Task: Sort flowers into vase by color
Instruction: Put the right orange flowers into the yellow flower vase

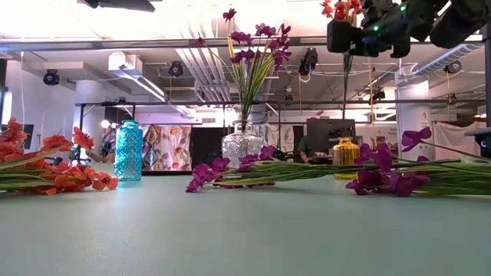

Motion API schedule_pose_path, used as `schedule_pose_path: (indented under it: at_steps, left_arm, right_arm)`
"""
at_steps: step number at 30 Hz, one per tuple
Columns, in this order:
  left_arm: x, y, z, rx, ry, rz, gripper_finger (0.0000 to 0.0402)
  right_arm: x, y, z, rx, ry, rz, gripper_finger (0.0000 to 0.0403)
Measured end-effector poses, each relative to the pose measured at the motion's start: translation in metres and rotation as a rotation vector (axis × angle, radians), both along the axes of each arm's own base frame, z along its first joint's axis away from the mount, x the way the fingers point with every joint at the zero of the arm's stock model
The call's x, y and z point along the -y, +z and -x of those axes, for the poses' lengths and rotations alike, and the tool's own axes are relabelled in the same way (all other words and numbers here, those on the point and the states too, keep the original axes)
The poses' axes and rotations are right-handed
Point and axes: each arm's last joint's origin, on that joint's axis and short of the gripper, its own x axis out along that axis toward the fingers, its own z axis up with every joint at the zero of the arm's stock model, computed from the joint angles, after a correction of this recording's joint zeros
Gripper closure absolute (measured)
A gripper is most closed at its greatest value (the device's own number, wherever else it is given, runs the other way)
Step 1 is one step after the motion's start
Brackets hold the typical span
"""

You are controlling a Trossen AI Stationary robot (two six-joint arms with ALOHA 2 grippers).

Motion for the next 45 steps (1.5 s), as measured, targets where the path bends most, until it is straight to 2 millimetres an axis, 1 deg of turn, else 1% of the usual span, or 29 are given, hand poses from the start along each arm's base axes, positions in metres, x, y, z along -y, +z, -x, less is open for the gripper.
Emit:
schedule_pose_path:
  at_steps: [5,8,13,19,23,27,45]
  left_arm:
    - [0.000,0.000,0.000,0.013,0.012,0.012,0.0116]
    - [0.000,0.000,0.000,0.014,0.012,0.012,0.0116]
    - [0.000,0.000,0.000,0.013,0.012,0.011,0.0116]
    - [-0.001,0.001,0.000,0.021,0.030,-0.001,0.0116]
    - [-0.001,0.001,0.000,0.021,0.031,-0.001,0.0116]
    - [-0.001,0.001,0.000,0.022,0.031,-0.001,0.0116]
    - [-0.001,0.000,0.001,0.012,0.031,-0.008,0.0116]
  right_arm:
    - [0.005,-0.005,0.001,-0.003,-0.024,-0.009,0.0390]
    - [0.009,-0.010,0.002,0.028,-0.035,-0.025,0.0390]
    - [0.013,-0.019,0.005,0.020,-0.055,-0.036,0.0390]
    - [0.012,-0.022,0.007,0.033,-0.051,-0.039,0.0390]
    - [0.016,-0.025,0.007,0.039,-0.066,-0.046,0.0390]
    - [0.021,-0.027,0.008,0.062,-0.045,-0.045,0.0390]
    - [0.024,-0.033,0.006,0.021,-0.055,-0.052,0.0390]
